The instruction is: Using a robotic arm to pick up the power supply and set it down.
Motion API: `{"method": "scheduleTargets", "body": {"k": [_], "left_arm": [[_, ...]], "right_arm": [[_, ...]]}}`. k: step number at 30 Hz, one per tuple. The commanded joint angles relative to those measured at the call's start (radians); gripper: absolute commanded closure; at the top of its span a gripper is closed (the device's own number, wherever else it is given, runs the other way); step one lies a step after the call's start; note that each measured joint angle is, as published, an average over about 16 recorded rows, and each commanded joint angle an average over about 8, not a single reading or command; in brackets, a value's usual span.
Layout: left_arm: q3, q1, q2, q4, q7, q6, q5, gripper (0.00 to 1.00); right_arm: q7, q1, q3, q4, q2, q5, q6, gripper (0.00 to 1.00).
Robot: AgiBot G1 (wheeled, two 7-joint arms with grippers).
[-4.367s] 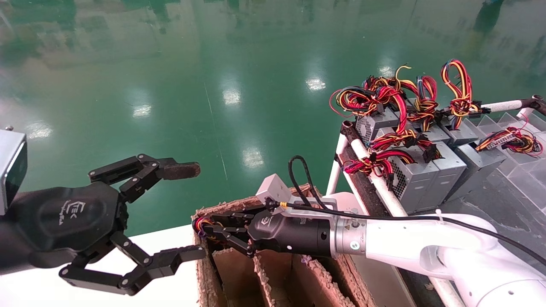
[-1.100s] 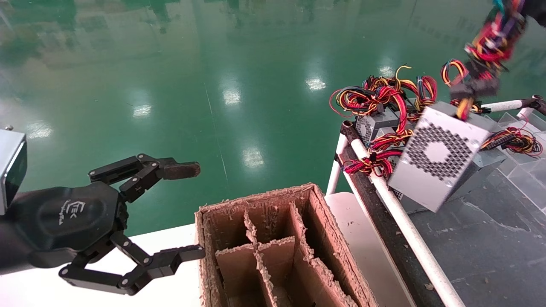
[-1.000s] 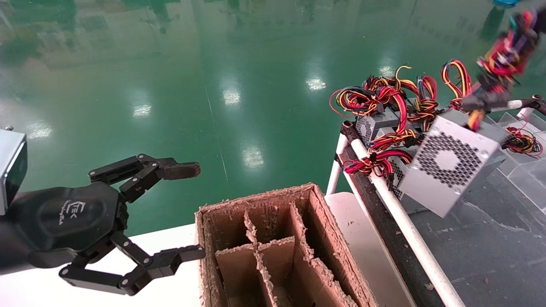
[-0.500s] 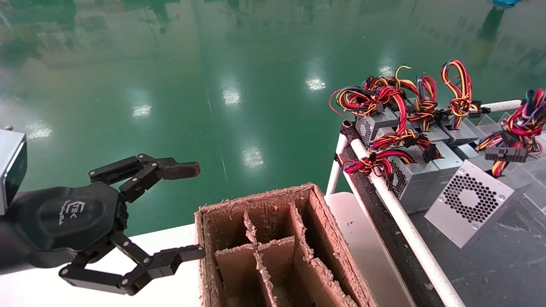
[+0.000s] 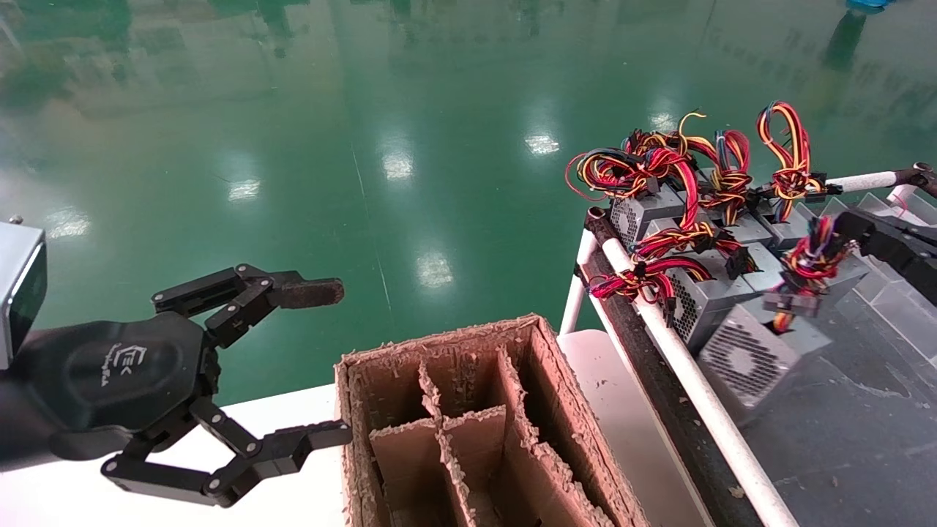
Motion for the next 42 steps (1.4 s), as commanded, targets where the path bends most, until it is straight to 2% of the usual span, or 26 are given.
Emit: {"method": "scheduleTargets", "body": {"k": [1,7,8,9,15,16,17,26,34,42], "left_arm": [[0.000,0.000,0.000,0.000,0.000,0.000,0.000,0.00],[0.000,0.000,0.000,0.000,0.000,0.000,0.000,0.00],[0.000,0.000,0.000,0.000,0.000,0.000,0.000,0.00],[0.000,0.000,0.000,0.000,0.000,0.000,0.000,0.00],[0.000,0.000,0.000,0.000,0.000,0.000,0.000,0.00],[0.000,0.000,0.000,0.000,0.000,0.000,0.000,0.00],[0.000,0.000,0.000,0.000,0.000,0.000,0.000,0.00],[0.000,0.000,0.000,0.000,0.000,0.000,0.000,0.00],[0.000,0.000,0.000,0.000,0.000,0.000,0.000,0.00],[0.000,0.000,0.000,0.000,0.000,0.000,0.000,0.00]], "right_arm": [[-0.001,0.005,-0.004,-0.004,-0.012,-0.003,0.001,1.00],[0.003,0.015,-0.015,0.001,-0.031,-0.010,0.000,1.00],[0.003,0.016,-0.017,0.002,-0.033,-0.011,0.000,0.98],[0.004,0.016,-0.019,0.003,-0.034,-0.012,0.000,0.88],[0.011,0.019,-0.027,0.013,-0.036,-0.016,0.001,0.12],[0.012,0.019,-0.028,0.014,-0.035,-0.016,0.001,0.02],[0.013,0.019,-0.029,0.014,-0.035,-0.017,0.002,0.00],[0.024,0.026,-0.034,0.007,-0.038,-0.014,0.007,0.00],[0.076,0.038,-0.026,-0.007,-0.047,0.018,-0.015,0.00],[0.114,0.030,-0.018,0.072,-0.051,0.008,-0.017,0.00]]}}
